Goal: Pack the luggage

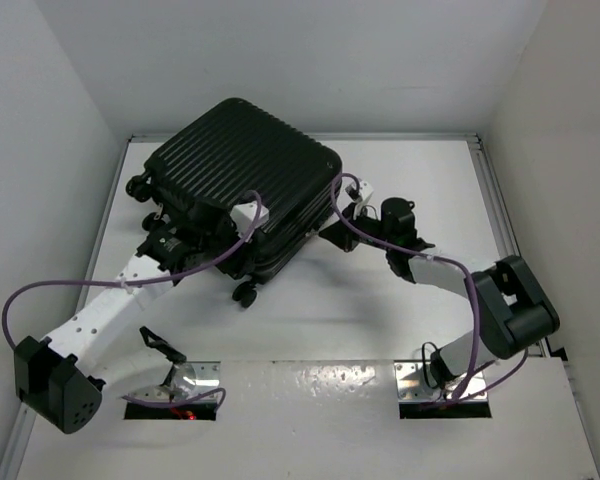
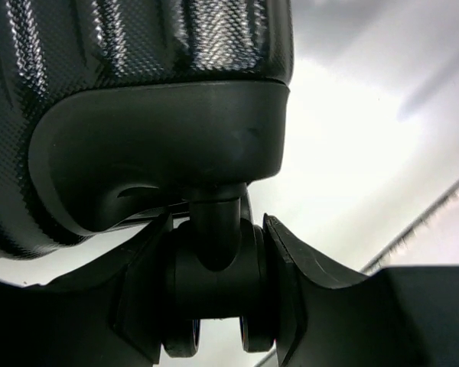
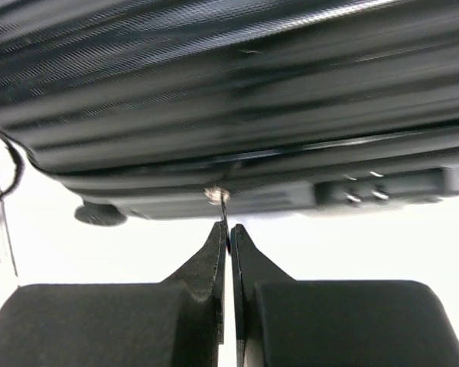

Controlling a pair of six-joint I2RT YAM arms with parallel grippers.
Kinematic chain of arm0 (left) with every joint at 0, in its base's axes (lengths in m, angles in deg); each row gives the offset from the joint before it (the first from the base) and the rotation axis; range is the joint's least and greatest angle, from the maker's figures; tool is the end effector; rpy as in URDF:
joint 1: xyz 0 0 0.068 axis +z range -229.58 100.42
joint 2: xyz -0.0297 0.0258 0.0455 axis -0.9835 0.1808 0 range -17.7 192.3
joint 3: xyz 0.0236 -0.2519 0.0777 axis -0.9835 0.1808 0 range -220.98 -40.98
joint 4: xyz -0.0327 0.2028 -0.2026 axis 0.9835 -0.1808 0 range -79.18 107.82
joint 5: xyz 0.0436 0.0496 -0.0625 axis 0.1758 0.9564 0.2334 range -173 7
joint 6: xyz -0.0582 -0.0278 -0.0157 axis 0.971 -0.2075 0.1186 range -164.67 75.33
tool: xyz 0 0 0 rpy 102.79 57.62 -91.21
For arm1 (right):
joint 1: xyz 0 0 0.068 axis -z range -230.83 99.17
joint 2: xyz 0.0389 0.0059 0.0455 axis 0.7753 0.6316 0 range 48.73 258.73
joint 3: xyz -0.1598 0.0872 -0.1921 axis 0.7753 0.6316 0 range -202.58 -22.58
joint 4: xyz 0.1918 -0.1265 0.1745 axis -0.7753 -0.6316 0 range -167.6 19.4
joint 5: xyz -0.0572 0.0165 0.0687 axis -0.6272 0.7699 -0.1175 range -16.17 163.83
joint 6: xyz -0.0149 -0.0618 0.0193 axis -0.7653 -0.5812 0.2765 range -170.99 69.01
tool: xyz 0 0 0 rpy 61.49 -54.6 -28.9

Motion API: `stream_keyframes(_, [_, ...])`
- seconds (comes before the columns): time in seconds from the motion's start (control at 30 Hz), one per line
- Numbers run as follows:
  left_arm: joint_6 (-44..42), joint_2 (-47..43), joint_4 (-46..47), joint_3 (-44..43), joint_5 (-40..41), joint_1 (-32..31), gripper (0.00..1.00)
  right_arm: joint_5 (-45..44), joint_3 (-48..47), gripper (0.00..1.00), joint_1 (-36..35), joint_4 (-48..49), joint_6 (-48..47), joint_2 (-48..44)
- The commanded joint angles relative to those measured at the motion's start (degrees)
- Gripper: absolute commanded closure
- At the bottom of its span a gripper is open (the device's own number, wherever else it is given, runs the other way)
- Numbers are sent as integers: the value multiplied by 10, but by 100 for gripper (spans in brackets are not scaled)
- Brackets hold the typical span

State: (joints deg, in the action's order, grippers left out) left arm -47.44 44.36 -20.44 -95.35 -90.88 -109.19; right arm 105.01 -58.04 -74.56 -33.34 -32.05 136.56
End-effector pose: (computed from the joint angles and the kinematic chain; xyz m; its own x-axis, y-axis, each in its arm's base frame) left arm 0.2288 -0.1383 0.2715 -0.5965 0.3939 -0.6993 0.6018 0.7960 -0.0649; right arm 0.3002 0.1616 0.1577 -0.4860 0.0898 -0.8693 -0.6809 0.5847 0.4410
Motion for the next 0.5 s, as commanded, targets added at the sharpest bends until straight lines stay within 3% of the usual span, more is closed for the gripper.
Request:
stream_keyframes(0.0, [-66,-10,-38,-14,-5,91,100,-67,14,100,51,-33,-64,-47])
stream_keyframes(0.07, [-97,5,-43,-22,-15,119,100,-62,15,100,79,-44,-89,-48])
stream_keyframes(0.2, [-171,34,-37,-37,37,146,100,-59,-8,100,122,-46,-110,-12])
stream_keyframes(0.3, [-227,46,-24,-43,14,186,100,-40,-36,100,152,-25,-106,26])
stream_keyframes(0.37, [-248,52,-18,-43,2,199,100,-3,-76,100,161,-28,-81,61])
stream_keyframes(0.4, [-248,60,-18,-49,2,199,100,86,-106,100,176,-35,-29,71])
stream_keyframes(0.47, [-248,66,-18,-54,-19,213,100,126,-129,73,177,-46,8,92])
